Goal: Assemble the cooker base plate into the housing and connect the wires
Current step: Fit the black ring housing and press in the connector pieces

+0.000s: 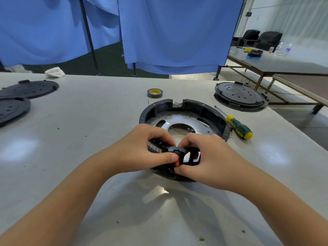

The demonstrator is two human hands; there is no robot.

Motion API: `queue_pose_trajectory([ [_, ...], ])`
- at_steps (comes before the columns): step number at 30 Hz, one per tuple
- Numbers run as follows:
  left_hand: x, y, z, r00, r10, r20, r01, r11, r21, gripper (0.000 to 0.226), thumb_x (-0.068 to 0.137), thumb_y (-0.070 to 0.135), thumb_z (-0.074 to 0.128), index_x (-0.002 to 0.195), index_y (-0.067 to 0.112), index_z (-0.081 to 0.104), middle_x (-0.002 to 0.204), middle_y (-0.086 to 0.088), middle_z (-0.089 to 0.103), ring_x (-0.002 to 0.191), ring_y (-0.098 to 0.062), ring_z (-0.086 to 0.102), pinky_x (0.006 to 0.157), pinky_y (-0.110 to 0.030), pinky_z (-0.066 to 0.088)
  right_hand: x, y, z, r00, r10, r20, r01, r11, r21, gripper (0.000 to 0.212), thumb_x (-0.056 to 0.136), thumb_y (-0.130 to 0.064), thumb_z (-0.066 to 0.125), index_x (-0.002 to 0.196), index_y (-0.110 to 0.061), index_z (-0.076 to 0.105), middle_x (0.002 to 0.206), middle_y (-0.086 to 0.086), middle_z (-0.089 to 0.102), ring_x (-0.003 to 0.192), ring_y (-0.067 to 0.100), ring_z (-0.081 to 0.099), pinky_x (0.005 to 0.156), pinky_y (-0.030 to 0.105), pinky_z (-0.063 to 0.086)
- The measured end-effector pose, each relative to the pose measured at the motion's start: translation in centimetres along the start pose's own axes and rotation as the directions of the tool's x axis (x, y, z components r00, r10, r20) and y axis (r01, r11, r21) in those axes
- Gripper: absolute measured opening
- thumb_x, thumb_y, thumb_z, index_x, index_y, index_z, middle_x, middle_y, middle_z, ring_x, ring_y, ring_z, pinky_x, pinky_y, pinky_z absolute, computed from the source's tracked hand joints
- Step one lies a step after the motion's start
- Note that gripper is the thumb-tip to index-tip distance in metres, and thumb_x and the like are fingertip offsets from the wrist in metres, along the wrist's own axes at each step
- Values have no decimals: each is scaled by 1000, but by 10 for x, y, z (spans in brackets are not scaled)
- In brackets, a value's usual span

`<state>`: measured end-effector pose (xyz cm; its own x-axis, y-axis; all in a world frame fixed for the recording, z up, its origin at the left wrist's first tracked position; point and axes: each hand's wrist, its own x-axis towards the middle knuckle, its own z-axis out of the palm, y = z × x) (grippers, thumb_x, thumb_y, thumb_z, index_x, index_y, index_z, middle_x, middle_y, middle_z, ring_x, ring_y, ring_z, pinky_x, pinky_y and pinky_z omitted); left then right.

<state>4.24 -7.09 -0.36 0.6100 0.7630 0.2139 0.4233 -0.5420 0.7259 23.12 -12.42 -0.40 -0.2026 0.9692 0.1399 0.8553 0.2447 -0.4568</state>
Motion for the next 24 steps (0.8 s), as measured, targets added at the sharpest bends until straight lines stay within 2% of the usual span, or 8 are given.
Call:
queue_pose_trajectory([
  [2,0,-1,-1,1000,-4,6,4,1000,-10,12,77,24,80,85,29,73,86,16,70,86,2,63,73,-6,44,0,-2,3,1000,6,-13,-6,1000,-9,25,69,-46,68,85,-32,57,70,-15,64,69,6,57,63,17,28],
  [4,0,-1,-1,1000,-7,6,7,1000,-17,12,77,24,80,85,31,73,86,17,70,86,2,63,73,-6,44,1,-4,1,1000,16,5,-16,1000,-17,27,69,-47,67,87,-32,56,72,-14,64,70,6,57,66,18,29],
  [7,0,-2,-1,1000,-9,-1,9,1000,-20,13,76,26,80,85,32,74,86,18,70,86,2,64,73,-6,45,3,-2,-8,994,40,97,-46,997,56,34,65,-53,70,91,-34,59,79,-13,67,72,3,58,66,23,44],
  [9,0,-2,-1,1000,0,-8,0,1000,-13,13,76,26,80,86,33,74,86,18,70,86,1,64,74,-7,45,4,-1,-9,993,55,104,-65,993,103,34,66,-56,70,90,-34,61,80,-12,68,68,2,58,64,26,49],
  [14,0,-2,-2,1000,-22,-15,22,1000,-21,16,77,23,80,88,34,76,85,18,71,85,2,65,73,-9,48,4,0,-3,996,91,16,-92,993,76,32,66,-57,73,82,-32,61,74,-11,66,66,2,58,60,26,45],
  [18,1,-3,-1,999,-44,-23,43,998,-39,15,76,23,80,87,32,77,83,15,73,84,-1,67,76,-18,52,7,0,-5,990,140,7,-140,984,107,34,60,-56,78,78,-32,62,76,-13,67,71,2,60,61,27,45],
  [21,0,-2,1,997,-63,-41,61,996,-61,13,76,23,81,86,30,77,81,13,73,82,-2,68,77,-21,53,9,-1,-6,988,150,37,-154,981,120,33,61,-52,80,77,-30,61,74,-12,67,68,3,60,59,26,42],
  [24,0,-1,2,997,-54,-52,50,996,-71,11,75,23,80,83,29,78,79,11,73,80,-3,68,74,-20,53,10,-1,-14,981,143,131,-161,977,137,26,69,-46,79,80,-31,62,77,-13,69,71,2,63,63,23,47],
])
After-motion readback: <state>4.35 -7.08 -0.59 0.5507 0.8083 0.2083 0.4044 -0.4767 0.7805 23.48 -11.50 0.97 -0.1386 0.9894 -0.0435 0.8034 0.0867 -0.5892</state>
